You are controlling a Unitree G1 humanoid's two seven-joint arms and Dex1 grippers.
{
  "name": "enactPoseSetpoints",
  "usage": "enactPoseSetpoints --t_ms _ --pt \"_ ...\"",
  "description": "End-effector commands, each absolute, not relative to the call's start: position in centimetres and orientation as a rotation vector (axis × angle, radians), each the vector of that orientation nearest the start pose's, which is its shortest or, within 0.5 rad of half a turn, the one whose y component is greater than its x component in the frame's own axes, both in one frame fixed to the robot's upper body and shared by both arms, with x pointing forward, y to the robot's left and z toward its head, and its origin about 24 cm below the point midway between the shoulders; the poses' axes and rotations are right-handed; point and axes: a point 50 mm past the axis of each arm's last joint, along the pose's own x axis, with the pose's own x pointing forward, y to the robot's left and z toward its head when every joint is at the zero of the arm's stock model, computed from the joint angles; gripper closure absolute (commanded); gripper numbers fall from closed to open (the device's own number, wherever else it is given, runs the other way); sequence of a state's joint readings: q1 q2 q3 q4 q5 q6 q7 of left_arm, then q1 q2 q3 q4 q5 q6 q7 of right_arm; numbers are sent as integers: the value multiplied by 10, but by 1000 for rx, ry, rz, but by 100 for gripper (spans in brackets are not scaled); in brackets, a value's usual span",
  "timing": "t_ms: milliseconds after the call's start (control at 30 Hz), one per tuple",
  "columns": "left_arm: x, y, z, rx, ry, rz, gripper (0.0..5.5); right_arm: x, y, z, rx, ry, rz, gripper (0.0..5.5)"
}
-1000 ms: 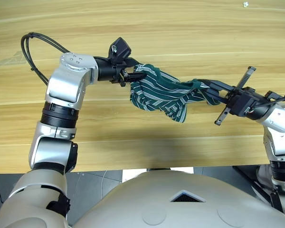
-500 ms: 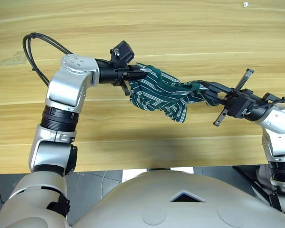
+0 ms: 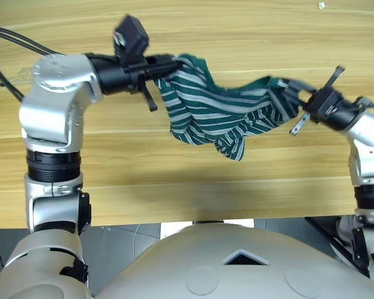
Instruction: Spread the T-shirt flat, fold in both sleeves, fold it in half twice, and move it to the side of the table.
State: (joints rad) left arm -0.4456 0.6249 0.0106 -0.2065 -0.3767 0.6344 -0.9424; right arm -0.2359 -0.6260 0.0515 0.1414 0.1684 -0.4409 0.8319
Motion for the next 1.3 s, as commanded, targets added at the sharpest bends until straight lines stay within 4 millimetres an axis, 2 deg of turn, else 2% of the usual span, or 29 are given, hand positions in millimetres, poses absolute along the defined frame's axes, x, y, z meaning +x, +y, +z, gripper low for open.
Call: enactPoseSetpoints --t_ms 33,100,167,267,367,467,533,600,667,700,733,800,867,900,933,967,1000,1033,1067,1100,1133,1200,1300 --pt "287 188 229 355 -1 -951 549 302 -210 173 -673 -410 864 550" --pt "280 192 242 438 0 -959 549 312 -209 199 -671 -466 859 550" --pt "276 195 251 487 3 -950 549 312 -209 215 -647 -495 880 550" --pt "268 198 256 530 11 -968 549 303 -207 225 -582 -491 962 550" --pt "246 196 248 565 39 -1092 549 278 -205 217 -487 -362 1175 550" --pt "221 188 233 624 101 -1231 549 235 -205 203 -340 -145 1475 550" --pt "201 183 225 640 150 -1338 549 212 -204 200 -247 -55 1616 550" --pt "184 180 220 637 204 -1444 549 198 -202 198 -191 18 1705 550" --pt "181 179 217 632 238 -1495 549 199 -201 195 -181 78 1728 550" --pt "185 179 217 634 244 -1493 549 206 -200 193 -196 92 1708 550" --pt "196 180 218 639 232 -1452 549 223 -199 191 -251 76 1633 550" --pt "234 182 221 671 207 -1291 549 267 -197 186 -381 18 1431 550" --pt "304 191 230 731 161 -945 549 328 -196 193 -510 -79 1141 550" --pt "342 194 239 791 128 -750 549 359 -194 205 -580 -133 943 550" --pt "370 194 250 863 97 -584 549 383 -189 220 -689 -180 740 550" --pt "391 192 267 916 42 -433 549 400 -186 238 -851 -223 531 550" --pt "402 191 285 981 -22 -306 549 409 -185 259 -969 -286 358 550" --pt "408 191 312 979 -110 -165 549 412 -186 285 -1085 -365 195 550" --pt "408 193 338 997 -197 -46 549 412 -186 310 -1155 -444 75 550" --pt "406 194 354 1007 -251 24 549 410 -186 325 -1187 -494 7 550" --pt "402 197 371 946 -307 72 549 407 -186 342 -1224 -555 -62 550" --pt "398 201 389 811 -358 73 549 402 -183 361 -1272 -648 -134 550" --pt "402 198 382 782 -336 21 549 402 -181 361 -1285 -690 -143 550"
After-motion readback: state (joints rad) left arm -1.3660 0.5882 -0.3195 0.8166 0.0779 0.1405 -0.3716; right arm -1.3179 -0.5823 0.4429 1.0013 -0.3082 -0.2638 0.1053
